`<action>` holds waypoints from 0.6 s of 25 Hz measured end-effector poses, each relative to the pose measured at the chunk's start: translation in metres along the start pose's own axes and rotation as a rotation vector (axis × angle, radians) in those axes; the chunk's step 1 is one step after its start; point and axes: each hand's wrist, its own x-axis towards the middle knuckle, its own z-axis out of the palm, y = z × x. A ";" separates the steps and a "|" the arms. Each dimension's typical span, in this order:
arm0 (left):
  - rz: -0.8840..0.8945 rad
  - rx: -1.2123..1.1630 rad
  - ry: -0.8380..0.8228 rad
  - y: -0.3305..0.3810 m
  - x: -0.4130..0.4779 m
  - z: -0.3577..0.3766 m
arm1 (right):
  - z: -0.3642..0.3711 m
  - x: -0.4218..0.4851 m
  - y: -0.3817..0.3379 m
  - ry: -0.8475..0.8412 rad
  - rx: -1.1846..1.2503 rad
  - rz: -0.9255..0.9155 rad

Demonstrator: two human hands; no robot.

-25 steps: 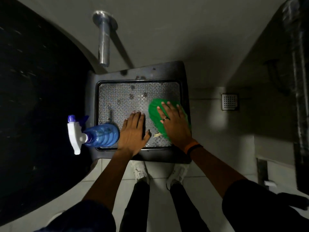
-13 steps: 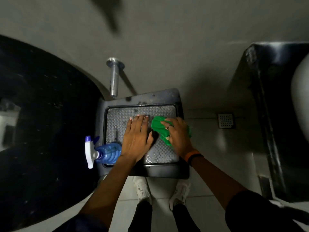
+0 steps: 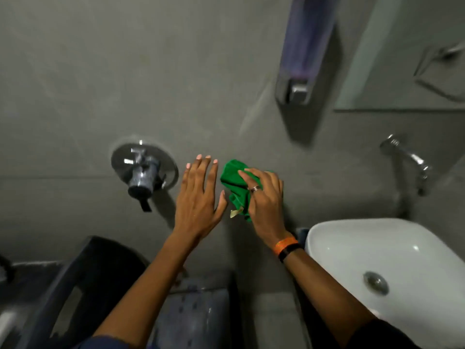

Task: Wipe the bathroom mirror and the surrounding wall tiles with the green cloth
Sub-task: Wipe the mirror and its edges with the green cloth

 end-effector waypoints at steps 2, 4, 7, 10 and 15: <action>0.026 -0.012 0.128 0.015 0.065 -0.039 | -0.036 0.067 -0.005 0.131 -0.014 -0.077; 0.065 -0.018 0.232 0.027 0.123 -0.075 | -0.071 0.130 -0.010 0.258 -0.027 -0.152; 0.128 -0.003 0.353 0.042 0.198 -0.116 | -0.118 0.207 -0.016 0.403 -0.099 -0.222; 0.195 -0.008 0.476 0.059 0.265 -0.149 | -0.169 0.280 -0.014 0.543 -0.203 -0.318; 0.291 -0.009 0.596 0.096 0.347 -0.174 | -0.261 0.393 0.010 0.724 -0.391 -0.367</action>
